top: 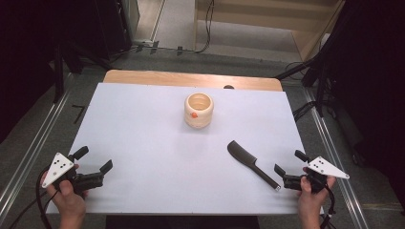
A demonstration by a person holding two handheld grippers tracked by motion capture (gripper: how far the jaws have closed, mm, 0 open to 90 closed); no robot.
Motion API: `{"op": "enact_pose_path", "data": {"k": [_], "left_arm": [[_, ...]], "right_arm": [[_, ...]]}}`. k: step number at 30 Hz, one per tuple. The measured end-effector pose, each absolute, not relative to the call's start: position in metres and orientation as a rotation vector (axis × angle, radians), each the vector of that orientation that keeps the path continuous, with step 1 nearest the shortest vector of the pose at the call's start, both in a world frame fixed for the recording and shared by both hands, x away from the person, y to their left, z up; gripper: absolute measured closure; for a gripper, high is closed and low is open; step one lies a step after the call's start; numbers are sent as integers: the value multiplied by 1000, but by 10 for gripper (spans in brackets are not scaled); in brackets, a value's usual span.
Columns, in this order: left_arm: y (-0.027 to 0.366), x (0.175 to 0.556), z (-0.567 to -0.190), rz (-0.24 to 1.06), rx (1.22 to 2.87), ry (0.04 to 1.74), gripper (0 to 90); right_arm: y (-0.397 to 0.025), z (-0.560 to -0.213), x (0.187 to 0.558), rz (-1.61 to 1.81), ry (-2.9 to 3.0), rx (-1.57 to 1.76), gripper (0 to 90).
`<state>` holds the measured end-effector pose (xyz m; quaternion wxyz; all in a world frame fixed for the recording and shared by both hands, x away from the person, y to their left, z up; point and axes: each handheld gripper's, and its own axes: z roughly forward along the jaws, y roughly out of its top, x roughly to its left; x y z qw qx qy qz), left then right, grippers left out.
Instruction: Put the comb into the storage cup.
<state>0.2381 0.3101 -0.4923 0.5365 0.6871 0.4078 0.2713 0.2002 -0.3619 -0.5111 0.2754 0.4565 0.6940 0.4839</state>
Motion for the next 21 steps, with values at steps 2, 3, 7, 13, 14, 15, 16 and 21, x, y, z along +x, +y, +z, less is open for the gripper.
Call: {"op": "enact_pose_path", "data": {"k": [2,3,7,13,14,15,16,21], "left_arm": [[310,238,-492,655,1644,969,0],[309,237,-492,658,1642,968,0],[309,237,-492,660,1644,960,0],[309,237,-492,656,1636,964,0],[309,237,-492,657,1640,963,0],[309,237,-492,657,1642,965,0],[309,237,-492,656,1643,965,0],[309,237,-492,655,1642,966,0]], "right_arm": [[-359,-509,200,1265,1897,1218,0],[-359,-509,200,1265,1897,1218,0],[-354,-500,200,1250,1935,1193,0],[-343,-485,201,1205,1998,1192,0],[-341,-481,202,1197,2015,1179,0],[-341,-481,202,1197,2015,1179,0],[-338,-478,203,1188,2030,1187,0],[-332,-468,206,1141,2077,1191,0]]}}
